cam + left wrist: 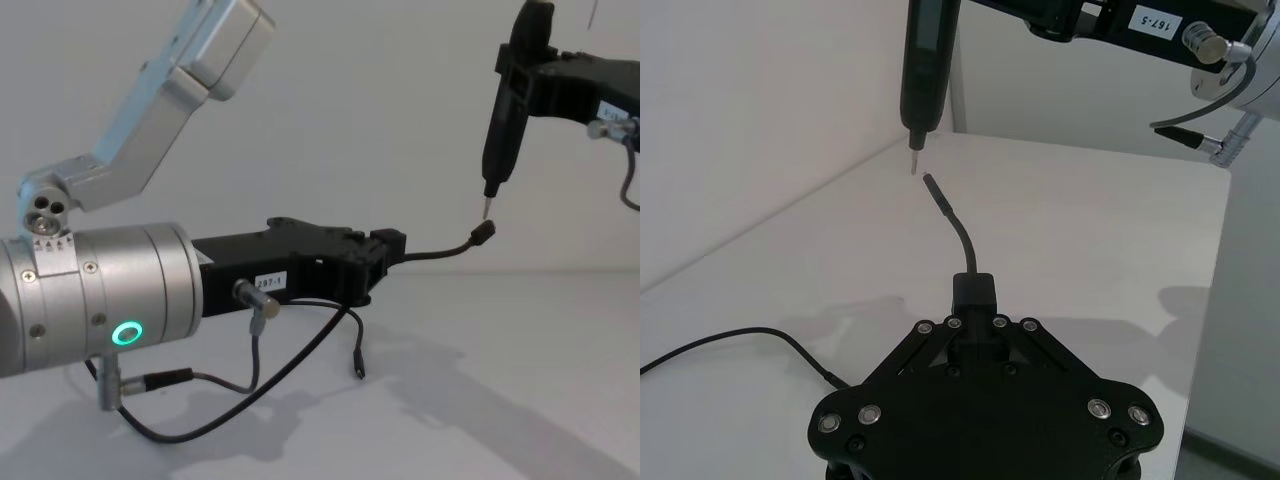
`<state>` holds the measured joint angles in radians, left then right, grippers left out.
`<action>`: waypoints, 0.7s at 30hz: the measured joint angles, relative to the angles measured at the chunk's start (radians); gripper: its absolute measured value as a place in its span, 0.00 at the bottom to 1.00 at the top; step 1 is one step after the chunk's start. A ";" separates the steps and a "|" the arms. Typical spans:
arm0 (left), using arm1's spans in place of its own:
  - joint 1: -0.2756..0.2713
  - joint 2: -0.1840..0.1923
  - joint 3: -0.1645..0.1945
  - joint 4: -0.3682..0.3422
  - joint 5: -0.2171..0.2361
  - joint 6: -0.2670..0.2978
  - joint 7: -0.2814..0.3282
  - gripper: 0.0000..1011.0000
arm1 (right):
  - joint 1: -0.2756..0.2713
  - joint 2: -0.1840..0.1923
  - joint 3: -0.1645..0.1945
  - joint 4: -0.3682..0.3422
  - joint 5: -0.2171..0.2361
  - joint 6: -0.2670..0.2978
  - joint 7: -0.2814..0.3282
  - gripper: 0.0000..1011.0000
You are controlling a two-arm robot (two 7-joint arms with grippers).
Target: Pick up the data cable with the one hand.
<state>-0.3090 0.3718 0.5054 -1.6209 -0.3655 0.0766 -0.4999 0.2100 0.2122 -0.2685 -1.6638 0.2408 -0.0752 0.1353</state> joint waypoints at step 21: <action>0.000 0.000 0.000 0.000 0.000 0.000 0.000 0.00 | -0.018 0.000 0.021 -0.032 -0.008 0.031 0.016 0.28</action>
<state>-0.3091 0.3718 0.5056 -1.6212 -0.3656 0.0764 -0.4998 0.1921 0.2121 -0.2472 -1.6956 0.2329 -0.0439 0.1516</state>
